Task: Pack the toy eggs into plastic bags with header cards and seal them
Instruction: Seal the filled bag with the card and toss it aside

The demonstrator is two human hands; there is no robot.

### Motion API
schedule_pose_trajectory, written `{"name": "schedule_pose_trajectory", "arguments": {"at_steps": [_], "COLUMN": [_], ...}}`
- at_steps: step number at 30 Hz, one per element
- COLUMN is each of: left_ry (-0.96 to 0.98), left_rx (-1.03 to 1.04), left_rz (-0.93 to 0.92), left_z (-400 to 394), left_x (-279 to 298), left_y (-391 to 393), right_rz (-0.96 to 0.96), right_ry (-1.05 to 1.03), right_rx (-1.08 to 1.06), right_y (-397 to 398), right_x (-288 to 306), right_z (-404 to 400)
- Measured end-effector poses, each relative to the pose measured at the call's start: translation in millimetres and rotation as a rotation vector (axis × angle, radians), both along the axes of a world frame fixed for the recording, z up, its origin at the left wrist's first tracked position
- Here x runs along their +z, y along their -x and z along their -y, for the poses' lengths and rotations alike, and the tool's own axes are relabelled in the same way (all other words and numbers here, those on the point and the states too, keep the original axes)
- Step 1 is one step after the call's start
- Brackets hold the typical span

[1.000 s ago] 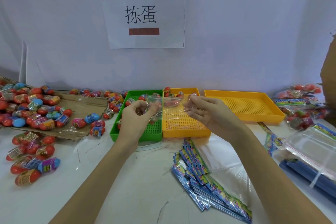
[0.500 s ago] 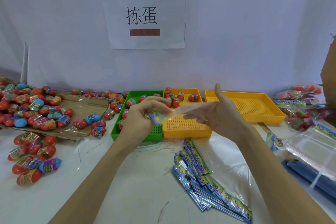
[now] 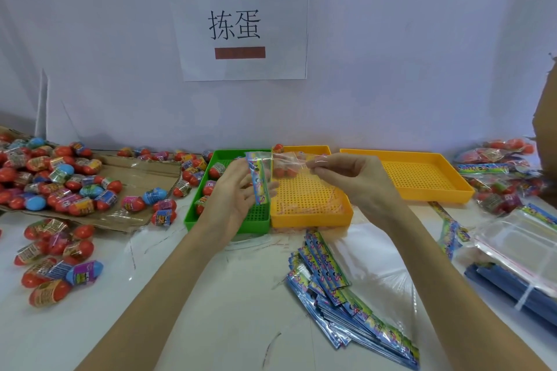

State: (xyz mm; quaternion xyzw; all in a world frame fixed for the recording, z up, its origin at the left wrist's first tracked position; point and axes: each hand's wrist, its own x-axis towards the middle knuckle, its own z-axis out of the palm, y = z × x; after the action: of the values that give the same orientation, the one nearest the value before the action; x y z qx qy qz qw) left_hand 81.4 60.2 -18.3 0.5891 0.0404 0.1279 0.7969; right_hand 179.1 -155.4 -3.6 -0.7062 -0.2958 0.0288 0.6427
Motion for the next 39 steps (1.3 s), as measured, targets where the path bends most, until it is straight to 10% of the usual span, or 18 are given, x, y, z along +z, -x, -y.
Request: {"name": "schedule_pose_trajectory", "arguments": {"at_steps": [4, 10, 18, 33, 39], "left_ry": [0.077, -0.44, -0.616, -0.64, -0.494], "left_rx": [-0.029, 0.181, 0.235, 0.285, 0.242], "left_rz": [-0.028, 0.039, 0.127, 0.132, 0.141], "left_z": [-2.3, -2.0, -1.1, 0.3, -3.5], "left_x": [1.8, -12.7, -12.8, -10.2, -10.0], "left_y": [-2.2, -0.3, 0.5, 2.2, 0.9], "right_rz": [0.056, -0.003, -0.54, -0.112, -0.074], "right_ry": [0.026, 0.073, -0.154, 0.272, 0.138], "right_rx": [-0.018, -0.027, 0.32, 0.135, 0.123], "right_y": [1.9, 2.8, -5.0, 10.1, 8.0], "right_x": [-0.1, -1.1, -4.9, -1.0, 0.2], "right_z": [-0.7, -5.1, 1.0, -9.2, -5.6]}}
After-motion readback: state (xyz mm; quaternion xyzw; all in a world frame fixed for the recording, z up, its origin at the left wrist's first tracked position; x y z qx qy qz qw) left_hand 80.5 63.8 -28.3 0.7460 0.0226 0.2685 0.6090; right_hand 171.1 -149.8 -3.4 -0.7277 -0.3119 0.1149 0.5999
